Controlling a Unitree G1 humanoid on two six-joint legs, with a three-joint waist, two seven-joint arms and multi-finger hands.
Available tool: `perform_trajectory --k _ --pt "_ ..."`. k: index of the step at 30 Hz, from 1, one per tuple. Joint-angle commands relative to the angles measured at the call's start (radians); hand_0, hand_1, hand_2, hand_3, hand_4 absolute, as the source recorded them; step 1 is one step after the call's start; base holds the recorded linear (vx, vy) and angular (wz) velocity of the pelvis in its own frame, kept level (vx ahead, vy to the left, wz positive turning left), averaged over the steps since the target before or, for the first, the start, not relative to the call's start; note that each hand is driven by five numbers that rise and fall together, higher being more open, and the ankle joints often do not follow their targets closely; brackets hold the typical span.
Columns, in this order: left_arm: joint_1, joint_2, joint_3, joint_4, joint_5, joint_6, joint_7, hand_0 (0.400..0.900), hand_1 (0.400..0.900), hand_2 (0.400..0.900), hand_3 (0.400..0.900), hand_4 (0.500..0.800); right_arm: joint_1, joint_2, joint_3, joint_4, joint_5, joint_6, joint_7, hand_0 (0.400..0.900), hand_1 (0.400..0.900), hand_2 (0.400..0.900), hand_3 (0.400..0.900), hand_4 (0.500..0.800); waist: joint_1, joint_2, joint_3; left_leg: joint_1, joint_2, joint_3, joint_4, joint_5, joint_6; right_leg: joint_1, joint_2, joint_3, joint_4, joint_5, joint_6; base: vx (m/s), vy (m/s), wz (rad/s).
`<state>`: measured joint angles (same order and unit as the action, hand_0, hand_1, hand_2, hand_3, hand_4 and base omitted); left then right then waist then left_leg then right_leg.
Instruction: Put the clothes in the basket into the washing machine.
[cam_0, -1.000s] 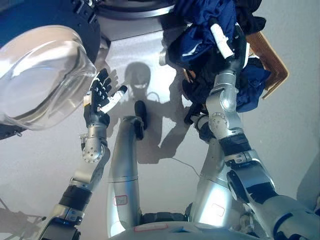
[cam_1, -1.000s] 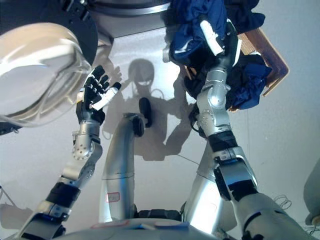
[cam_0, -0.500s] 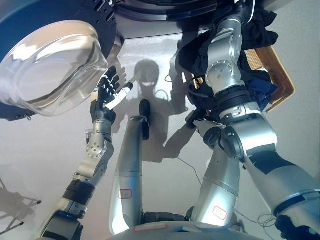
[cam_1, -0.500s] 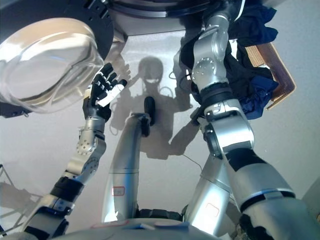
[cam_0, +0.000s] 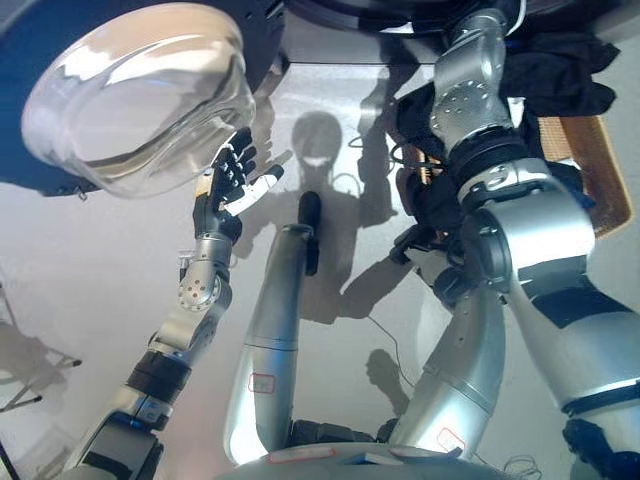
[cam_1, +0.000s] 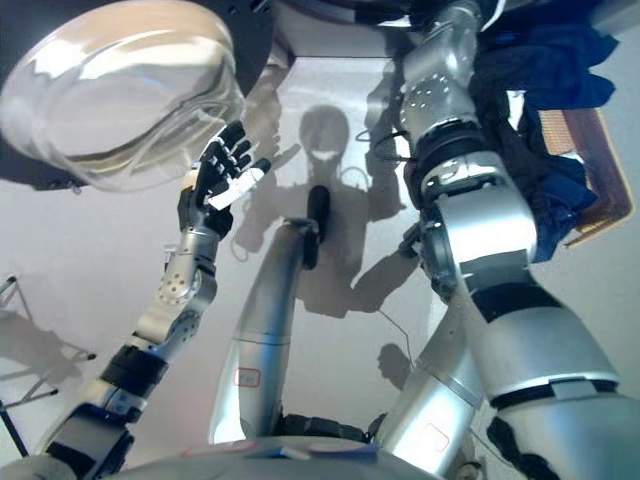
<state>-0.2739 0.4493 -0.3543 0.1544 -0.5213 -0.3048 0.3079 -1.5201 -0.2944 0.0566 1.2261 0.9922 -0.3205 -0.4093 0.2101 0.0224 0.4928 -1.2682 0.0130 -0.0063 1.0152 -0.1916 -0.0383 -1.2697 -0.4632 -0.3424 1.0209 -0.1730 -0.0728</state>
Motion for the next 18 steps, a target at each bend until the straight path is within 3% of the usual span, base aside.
perform_trajectory --k 1,3,18 --pt "0.070 0.024 -0.055 -0.013 -0.007 -0.073 -0.021 0.900 0.900 0.900 0.900 0.800 -0.048 0.009 0.090 0.006 -0.038 -0.047 0.035 0.406 0.406 0.406 0.406 0.504 -0.008 0.063 -0.206 -0.086 -0.052 0.005 -0.018 -0.002 0.054 -0.135 0.002 0.016 0.083 -0.059 0.157 0.01 -0.045 0.14" --pt "0.067 0.025 -0.072 -0.010 -0.009 -0.074 -0.032 0.900 0.900 0.900 0.900 0.800 -0.059 -0.009 0.099 0.001 -0.028 -0.049 0.043 0.900 0.900 0.900 0.900 0.800 0.000 0.067 -0.207 -0.093 -0.055 0.005 -0.007 -0.001 0.055 -0.142 -0.003 0.020 0.097 -0.062 0.159 0.01 -0.036 0.16" --pt "0.053 0.013 -0.073 0.040 -0.023 -0.075 -0.037 0.900 0.900 0.900 0.900 0.800 -0.007 0.016 0.100 -0.056 0.036 -0.081 0.091 0.900 0.900 0.900 0.900 0.800 -0.011 0.065 -0.209 -0.074 -0.057 0.009 -0.021 0.013 0.050 -0.111 0.001 0.016 0.081 -0.037 0.162 0.01 -0.007 0.03"
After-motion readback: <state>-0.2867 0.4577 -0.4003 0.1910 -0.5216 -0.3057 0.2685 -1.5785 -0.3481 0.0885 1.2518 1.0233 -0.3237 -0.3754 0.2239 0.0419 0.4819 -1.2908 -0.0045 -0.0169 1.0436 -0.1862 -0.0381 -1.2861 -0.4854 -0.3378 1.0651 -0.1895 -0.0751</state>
